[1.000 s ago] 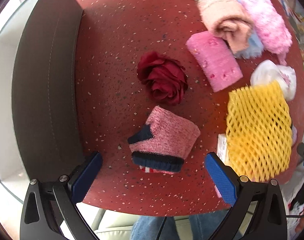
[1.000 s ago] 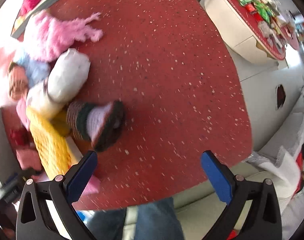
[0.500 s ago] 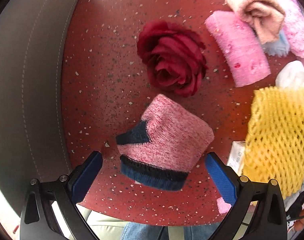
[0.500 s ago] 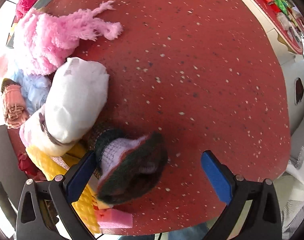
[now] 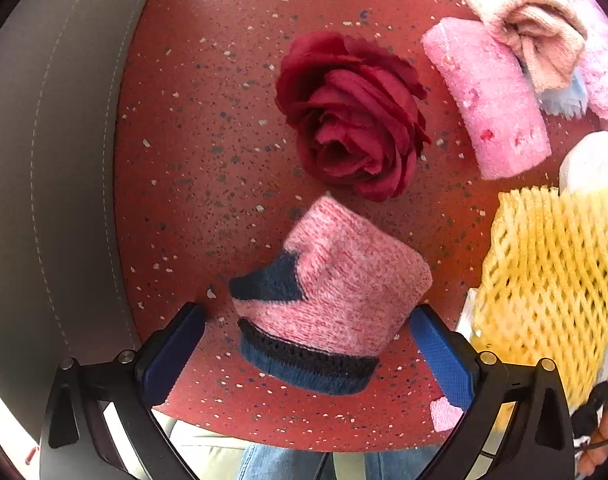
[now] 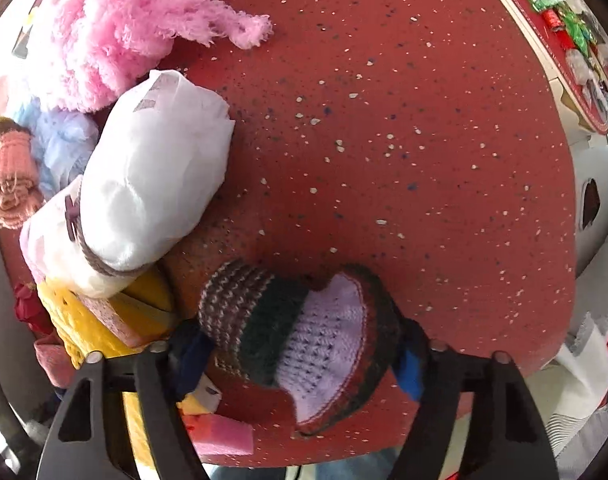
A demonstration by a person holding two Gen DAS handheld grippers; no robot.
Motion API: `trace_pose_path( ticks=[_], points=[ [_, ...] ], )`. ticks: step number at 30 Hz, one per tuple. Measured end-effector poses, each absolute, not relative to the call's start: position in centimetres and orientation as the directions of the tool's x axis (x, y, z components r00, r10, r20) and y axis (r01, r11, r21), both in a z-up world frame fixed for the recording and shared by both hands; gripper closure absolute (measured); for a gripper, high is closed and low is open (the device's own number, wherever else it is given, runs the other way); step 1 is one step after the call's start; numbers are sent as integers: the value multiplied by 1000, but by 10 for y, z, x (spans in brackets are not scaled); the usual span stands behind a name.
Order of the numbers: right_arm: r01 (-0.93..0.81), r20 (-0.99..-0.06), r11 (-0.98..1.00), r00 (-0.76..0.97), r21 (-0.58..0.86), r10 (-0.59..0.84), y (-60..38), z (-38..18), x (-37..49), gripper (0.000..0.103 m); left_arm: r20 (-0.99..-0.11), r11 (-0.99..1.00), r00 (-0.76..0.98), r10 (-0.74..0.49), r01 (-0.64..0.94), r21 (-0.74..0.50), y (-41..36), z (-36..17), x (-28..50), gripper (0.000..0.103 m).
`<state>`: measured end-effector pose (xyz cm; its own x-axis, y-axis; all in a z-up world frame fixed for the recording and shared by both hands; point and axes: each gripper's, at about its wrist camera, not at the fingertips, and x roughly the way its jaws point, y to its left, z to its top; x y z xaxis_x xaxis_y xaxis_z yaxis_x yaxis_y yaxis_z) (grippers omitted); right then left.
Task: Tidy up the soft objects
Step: 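Grasp the pink knit sock with left tool while right tool grasps the purple slipper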
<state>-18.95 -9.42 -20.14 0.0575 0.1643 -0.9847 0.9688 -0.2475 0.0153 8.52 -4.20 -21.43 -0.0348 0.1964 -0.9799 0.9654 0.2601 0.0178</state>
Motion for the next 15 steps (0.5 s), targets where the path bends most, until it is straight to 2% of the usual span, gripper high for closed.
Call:
trace_pose_path(
  ticks=[2,3,4,5,7,15],
  points=[
    [971,-984,-237,73,33,164,-92,-198,-188,36,-986,218,30,167,974,66,-46,-206,83,3],
    [971,-983,-234,83,43,165,-91,-197,-189,37,-988,190,42,151,979,71,-46,-203,81,13],
    [971,-982,-232,90,50,164,-88,-196,-191,38,-991,157,35,129,986,55,-45,-199,78,30],
    [971,-981,-232,100,60,164,-84,-193,-196,38,-993,138,22,115,990,38,-45,-195,76,38],
    [969,-980,-237,116,76,163,-73,-185,-204,38,-995,91,11,96,996,20,-44,-190,71,66],
    [951,-973,-282,172,123,155,-44,-158,-223,38,-995,-27,-32,97,999,-35,-22,-169,62,66]
  ],
)
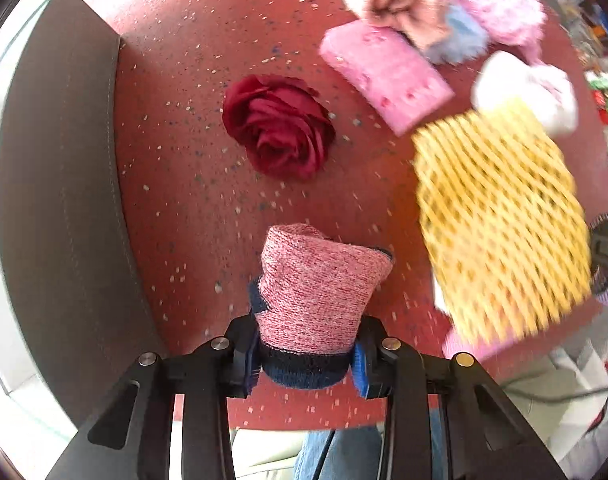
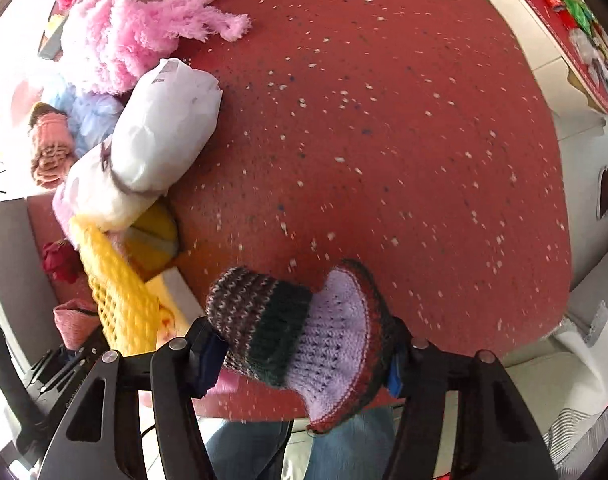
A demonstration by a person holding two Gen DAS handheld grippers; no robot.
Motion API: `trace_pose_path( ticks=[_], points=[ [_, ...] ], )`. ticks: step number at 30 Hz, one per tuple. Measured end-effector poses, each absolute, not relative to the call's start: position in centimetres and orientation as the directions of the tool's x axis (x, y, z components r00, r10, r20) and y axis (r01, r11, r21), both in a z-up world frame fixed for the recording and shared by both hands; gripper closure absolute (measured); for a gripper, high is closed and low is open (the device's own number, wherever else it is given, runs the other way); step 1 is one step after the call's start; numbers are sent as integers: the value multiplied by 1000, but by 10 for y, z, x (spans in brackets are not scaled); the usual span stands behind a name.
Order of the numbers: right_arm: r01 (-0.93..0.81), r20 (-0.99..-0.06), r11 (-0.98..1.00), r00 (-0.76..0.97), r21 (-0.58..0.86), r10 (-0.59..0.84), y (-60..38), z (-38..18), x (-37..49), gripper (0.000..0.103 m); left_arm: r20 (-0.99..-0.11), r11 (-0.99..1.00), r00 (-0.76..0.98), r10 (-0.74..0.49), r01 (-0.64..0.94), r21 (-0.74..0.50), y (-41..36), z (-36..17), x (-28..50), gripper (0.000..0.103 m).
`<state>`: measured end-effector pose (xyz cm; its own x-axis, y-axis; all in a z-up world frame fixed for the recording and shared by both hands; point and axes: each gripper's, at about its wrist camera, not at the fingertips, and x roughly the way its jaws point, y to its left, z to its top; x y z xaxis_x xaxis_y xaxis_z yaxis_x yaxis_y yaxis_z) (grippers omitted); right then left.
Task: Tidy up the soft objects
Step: 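Grasp the pink knit sock with left tool while right tool grasps the purple slipper, then carry the sock with left tool while right tool carries the slipper over the box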
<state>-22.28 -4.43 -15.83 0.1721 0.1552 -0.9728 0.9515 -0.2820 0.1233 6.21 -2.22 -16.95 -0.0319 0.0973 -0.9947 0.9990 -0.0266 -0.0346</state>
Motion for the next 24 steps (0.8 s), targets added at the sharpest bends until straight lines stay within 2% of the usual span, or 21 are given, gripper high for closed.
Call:
trace_pose_path(
  ticks=[10,24],
  points=[
    [955,-979,-275,153,112,132,-13,-129,-214,38,-999,-152,-42,28,987,-46,25,-113,60,66],
    [976,-997,-204,81,77,12,-24,-48,-173,38,-985,-165,-104,-135,983,-81,10,-59,76,66]
  ],
)
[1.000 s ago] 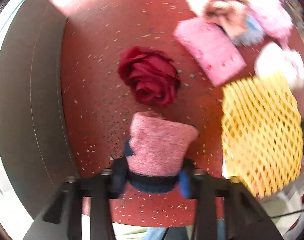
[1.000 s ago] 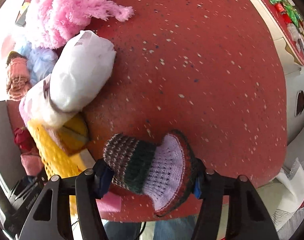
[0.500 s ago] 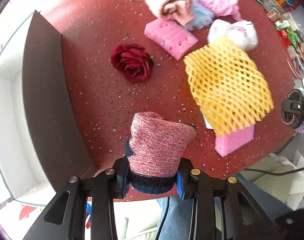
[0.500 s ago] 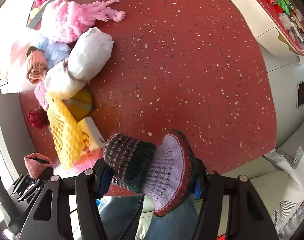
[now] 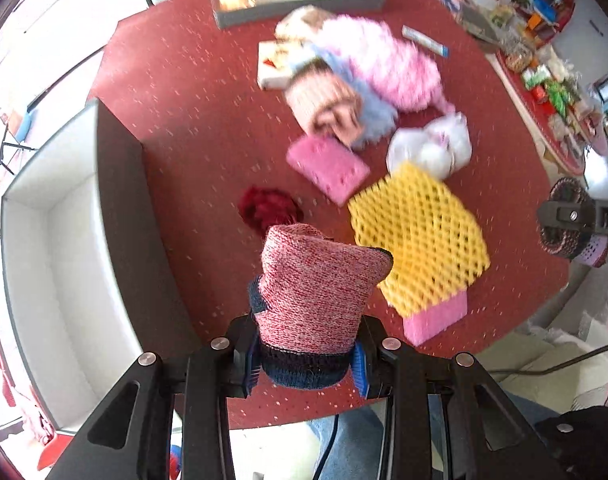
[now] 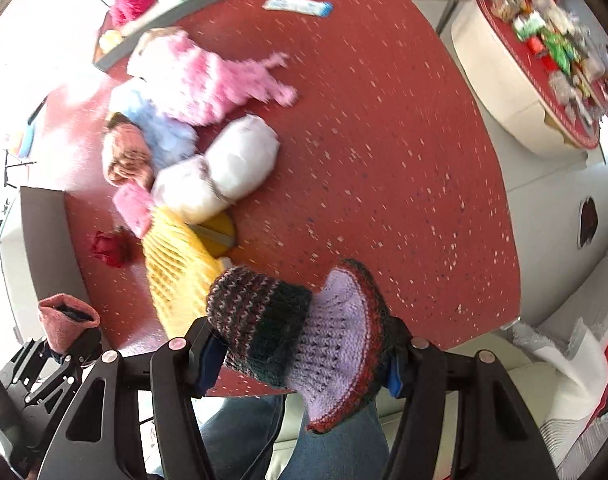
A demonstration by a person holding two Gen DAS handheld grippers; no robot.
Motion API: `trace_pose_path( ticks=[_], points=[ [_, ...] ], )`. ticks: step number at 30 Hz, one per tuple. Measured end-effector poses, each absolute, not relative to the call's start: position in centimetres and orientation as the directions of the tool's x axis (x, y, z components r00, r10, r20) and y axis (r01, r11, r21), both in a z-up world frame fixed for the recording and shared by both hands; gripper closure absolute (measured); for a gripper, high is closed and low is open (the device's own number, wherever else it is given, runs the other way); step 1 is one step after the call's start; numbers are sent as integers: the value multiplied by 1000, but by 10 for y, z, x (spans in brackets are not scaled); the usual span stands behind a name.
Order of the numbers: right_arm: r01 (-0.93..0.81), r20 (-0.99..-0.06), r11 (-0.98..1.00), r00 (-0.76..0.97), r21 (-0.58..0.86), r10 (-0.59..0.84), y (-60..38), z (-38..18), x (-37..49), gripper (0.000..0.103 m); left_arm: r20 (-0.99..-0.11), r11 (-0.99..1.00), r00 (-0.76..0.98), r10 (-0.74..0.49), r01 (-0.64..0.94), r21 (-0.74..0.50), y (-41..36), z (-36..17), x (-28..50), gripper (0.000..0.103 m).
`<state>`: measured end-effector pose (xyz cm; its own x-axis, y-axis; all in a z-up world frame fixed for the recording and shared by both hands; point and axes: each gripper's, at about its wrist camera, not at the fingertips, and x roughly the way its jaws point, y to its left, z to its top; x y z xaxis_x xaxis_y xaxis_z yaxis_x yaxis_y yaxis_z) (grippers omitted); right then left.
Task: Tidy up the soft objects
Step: 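Carry the sock with left tool while right tool carries the slipper over the box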
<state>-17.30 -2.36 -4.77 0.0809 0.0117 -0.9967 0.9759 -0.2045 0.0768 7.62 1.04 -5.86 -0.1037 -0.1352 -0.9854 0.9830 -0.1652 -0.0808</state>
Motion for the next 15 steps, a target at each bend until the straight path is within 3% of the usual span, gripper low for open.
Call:
trace_pose_path(
  ticks=[15],
  points=[
    [997,-996,29,78,77,-35,-64,-26,-76,38,-959,91,-71,-275,991,-99,1,-21,172,66]
  ],
)
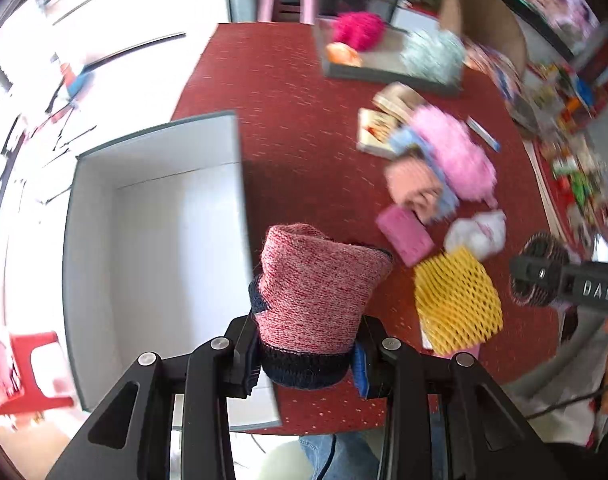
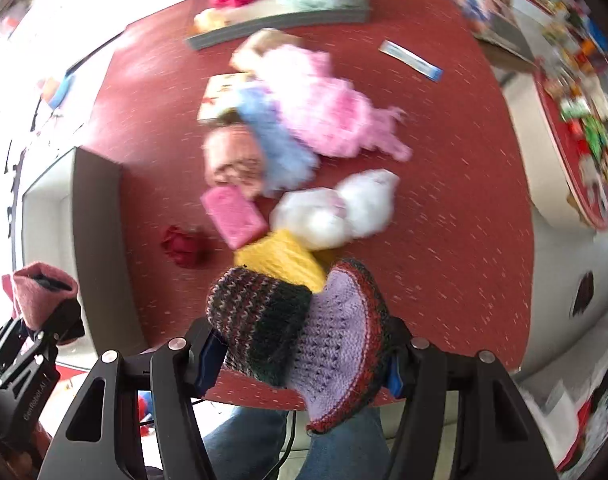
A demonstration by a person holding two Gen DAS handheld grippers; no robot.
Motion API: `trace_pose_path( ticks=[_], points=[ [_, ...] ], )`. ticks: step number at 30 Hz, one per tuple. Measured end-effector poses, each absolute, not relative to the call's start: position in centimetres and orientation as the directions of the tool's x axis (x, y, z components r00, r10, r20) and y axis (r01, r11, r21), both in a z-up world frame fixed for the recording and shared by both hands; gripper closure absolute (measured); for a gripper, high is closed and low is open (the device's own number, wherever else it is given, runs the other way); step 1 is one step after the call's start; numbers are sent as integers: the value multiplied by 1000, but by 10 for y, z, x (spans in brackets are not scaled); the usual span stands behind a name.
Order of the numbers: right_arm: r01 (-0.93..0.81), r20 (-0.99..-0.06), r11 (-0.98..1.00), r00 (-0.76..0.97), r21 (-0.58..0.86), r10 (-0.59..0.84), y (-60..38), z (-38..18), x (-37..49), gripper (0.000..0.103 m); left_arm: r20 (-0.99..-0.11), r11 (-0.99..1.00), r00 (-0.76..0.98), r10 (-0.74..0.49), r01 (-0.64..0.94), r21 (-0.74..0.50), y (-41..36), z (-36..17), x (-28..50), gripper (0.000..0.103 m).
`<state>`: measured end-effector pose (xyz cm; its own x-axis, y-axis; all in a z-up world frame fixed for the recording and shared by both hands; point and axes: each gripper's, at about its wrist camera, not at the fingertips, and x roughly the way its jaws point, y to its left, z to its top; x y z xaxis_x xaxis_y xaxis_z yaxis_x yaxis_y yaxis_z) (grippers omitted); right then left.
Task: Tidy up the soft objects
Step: 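Carry the sock with left tool while right tool carries the slipper over the box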
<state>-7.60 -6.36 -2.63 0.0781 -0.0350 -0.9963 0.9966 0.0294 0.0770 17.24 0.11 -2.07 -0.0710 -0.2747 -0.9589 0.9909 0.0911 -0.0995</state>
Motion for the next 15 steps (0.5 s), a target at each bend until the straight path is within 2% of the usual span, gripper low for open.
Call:
trace_pose_path(
  ticks=[15],
  points=[
    [926,-987,356,153,128,-42,-89,-15,82,38,-960,360,64,-273,932,-40,19,-25,271,66]
  ],
)
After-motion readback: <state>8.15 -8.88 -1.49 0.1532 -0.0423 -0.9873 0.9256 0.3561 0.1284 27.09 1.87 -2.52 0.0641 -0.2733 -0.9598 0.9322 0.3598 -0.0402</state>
